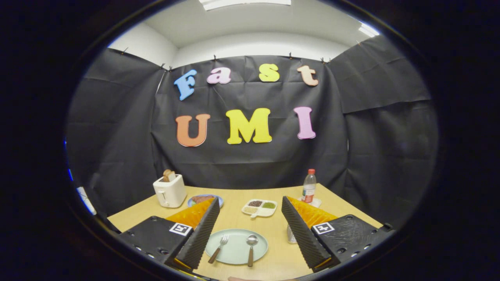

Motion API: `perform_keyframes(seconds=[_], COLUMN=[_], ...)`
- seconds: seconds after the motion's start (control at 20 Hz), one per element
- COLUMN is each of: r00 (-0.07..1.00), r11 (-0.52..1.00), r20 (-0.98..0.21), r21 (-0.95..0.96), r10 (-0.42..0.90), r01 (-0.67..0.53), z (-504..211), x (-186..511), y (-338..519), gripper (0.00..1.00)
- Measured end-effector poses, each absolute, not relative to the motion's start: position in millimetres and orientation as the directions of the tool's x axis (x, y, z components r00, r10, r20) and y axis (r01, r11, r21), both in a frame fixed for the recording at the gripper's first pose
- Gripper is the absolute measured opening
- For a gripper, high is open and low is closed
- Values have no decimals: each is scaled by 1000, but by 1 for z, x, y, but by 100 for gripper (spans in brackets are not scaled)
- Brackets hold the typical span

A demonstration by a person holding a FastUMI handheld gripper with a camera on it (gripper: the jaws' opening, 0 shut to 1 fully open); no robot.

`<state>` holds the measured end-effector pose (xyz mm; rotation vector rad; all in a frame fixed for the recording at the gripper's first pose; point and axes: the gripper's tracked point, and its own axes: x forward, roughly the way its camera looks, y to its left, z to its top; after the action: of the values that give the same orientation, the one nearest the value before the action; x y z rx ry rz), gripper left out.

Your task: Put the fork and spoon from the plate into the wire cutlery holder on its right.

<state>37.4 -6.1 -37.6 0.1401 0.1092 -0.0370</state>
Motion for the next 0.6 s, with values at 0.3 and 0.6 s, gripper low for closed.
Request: perform_keyframes(seconds=[0.3,0.6], r00=[994,998], r11=[992,995], r20=[-100,-62], r21=[119,93], r10=[-33,-32], r01=[44,38], z=[-34,-30], x=[35,28], y=[-4,3], gripper=[96,96])
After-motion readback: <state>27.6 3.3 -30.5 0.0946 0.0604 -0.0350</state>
